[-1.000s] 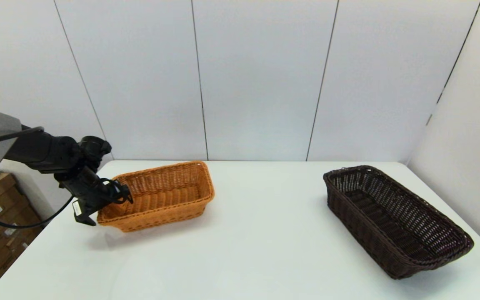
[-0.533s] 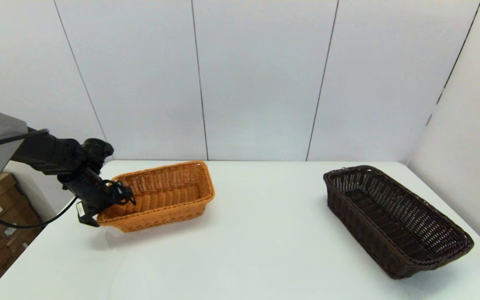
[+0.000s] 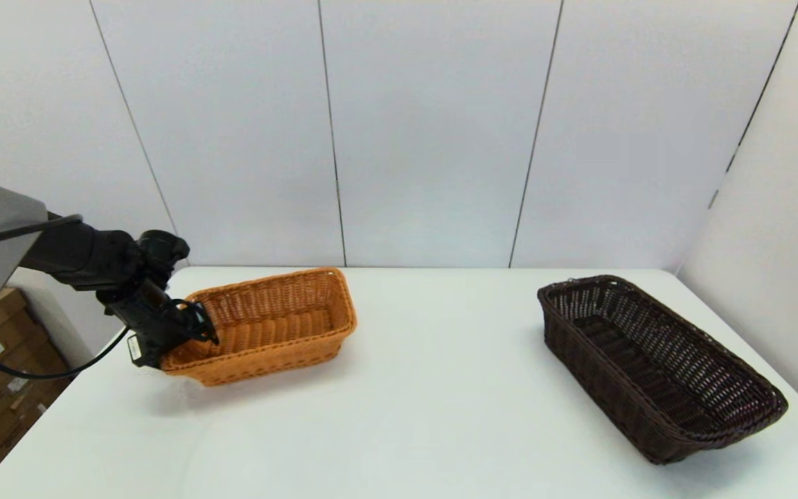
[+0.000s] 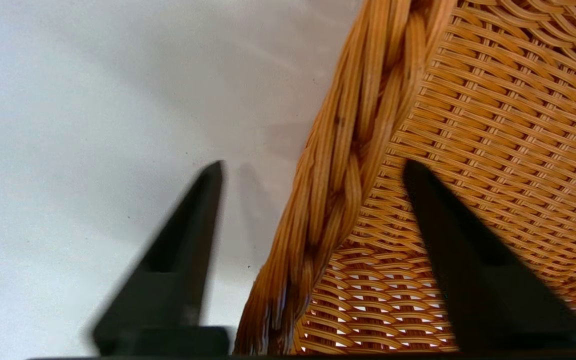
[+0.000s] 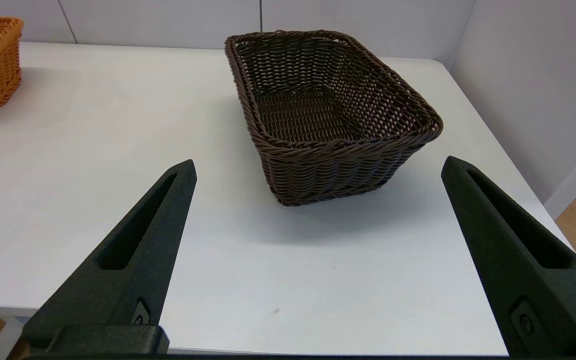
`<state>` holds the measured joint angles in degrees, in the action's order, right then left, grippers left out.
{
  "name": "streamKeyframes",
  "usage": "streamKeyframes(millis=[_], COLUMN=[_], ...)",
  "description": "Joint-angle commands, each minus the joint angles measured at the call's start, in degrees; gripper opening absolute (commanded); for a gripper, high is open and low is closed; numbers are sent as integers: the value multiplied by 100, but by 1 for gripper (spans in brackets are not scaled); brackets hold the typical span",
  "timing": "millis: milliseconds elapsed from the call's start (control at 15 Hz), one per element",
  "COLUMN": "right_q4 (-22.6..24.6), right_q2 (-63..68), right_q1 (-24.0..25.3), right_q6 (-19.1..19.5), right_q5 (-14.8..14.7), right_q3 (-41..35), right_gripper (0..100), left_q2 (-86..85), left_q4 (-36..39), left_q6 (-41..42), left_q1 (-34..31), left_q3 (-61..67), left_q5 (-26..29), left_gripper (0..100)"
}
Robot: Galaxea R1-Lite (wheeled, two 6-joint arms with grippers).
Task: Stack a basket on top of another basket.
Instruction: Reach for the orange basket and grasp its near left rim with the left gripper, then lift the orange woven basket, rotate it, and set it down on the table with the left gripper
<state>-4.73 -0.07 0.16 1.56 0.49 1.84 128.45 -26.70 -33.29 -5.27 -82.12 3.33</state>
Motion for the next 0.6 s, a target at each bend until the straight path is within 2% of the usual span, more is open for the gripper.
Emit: streamKeyframes(millis=[67, 600], right_q4=[-2, -2], right_q2=[-1, -1], right_q1=[2, 2], right_q6=[2, 2], right_q5=[4, 4], right_q3=[0, 0], right_gripper=[100, 100], left_q2=[-40, -154], left_q4=[-2, -20], left_q6=[-19, 104], left_q1=[-1, -1], left_q3=[-6, -24], left_q5=[36, 652], left_gripper=[0, 0])
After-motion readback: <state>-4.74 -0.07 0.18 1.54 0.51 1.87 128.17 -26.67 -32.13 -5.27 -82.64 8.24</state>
